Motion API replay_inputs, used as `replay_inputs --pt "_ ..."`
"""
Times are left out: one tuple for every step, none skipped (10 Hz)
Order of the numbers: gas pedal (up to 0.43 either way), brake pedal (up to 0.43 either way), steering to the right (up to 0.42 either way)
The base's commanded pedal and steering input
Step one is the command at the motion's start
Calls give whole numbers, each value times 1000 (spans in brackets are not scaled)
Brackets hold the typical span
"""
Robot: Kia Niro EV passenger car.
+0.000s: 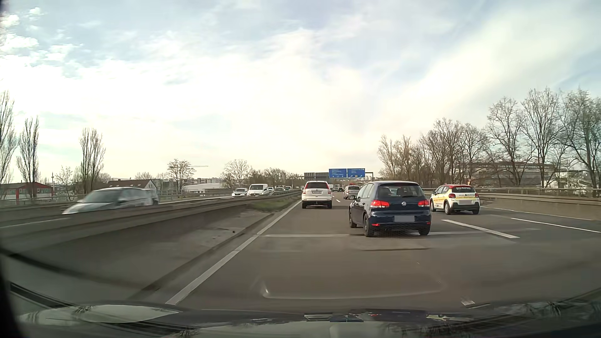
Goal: Follow the waypoints while adhering to traffic rules and regulations
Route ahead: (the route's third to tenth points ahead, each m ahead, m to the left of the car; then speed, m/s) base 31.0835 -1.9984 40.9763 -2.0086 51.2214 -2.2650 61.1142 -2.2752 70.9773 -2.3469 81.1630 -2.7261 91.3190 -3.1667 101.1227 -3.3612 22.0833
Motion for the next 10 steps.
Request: replay_inputs --pt "0 116 -1" --pt "0 128 -1" --pt "0 128 -1" --pt "0 104 -1" --pt "0 55 -1" --pt "0 37 -1" --pt "0 24 -1" --pt "0 24 -1" --pt "0 18 -1" --pt "0 18 -1"
